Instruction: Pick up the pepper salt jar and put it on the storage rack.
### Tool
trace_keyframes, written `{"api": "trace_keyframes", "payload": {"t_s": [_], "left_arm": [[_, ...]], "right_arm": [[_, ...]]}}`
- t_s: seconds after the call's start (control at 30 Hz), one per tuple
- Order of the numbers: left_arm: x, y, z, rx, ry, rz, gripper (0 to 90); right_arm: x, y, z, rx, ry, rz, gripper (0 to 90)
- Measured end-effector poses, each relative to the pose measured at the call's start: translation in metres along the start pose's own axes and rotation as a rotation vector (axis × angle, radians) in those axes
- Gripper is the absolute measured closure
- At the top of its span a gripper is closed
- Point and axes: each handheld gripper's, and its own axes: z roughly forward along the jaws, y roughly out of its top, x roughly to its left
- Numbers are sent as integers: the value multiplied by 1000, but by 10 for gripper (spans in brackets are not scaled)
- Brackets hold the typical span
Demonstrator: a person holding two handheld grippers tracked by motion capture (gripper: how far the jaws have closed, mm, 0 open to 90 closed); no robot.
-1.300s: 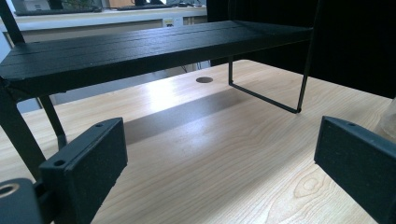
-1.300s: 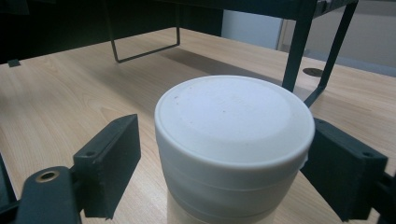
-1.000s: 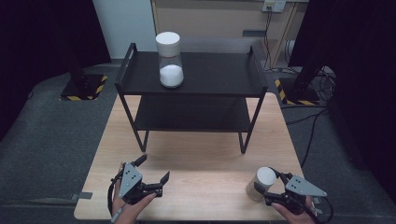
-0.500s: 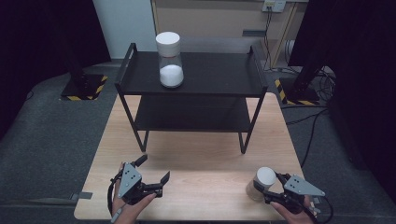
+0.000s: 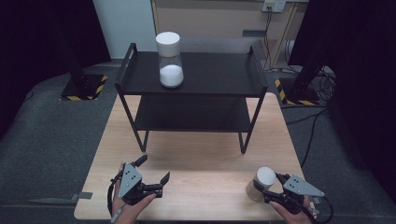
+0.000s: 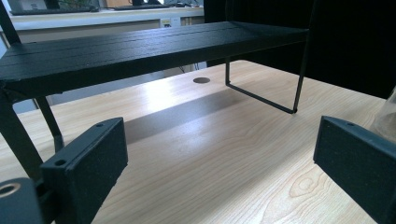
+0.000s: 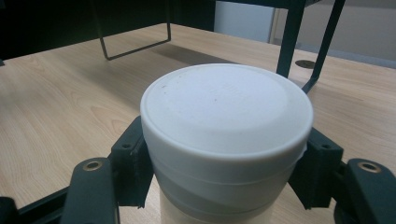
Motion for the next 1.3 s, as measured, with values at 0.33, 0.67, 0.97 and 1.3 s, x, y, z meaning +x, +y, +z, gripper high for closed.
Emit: {"api": "trace_keyframes", "payload": {"t_s": [0.33,0.67,0.97,1.3], "left_arm": [[1,0,0,4,1,3,21],[6,0,-3,8,7,5,21],[8,-1,-3,6,-8,-2,20],[11,-4,-4,17,2,-6,20]], "right_arm": [[-4,3,-5,-8,4,8,347],[-8,6,-10,-17,27,27,347],[-9,19,-12,-17,62,6,346],[-11,34,-13,-17,103,-7,346]]}}
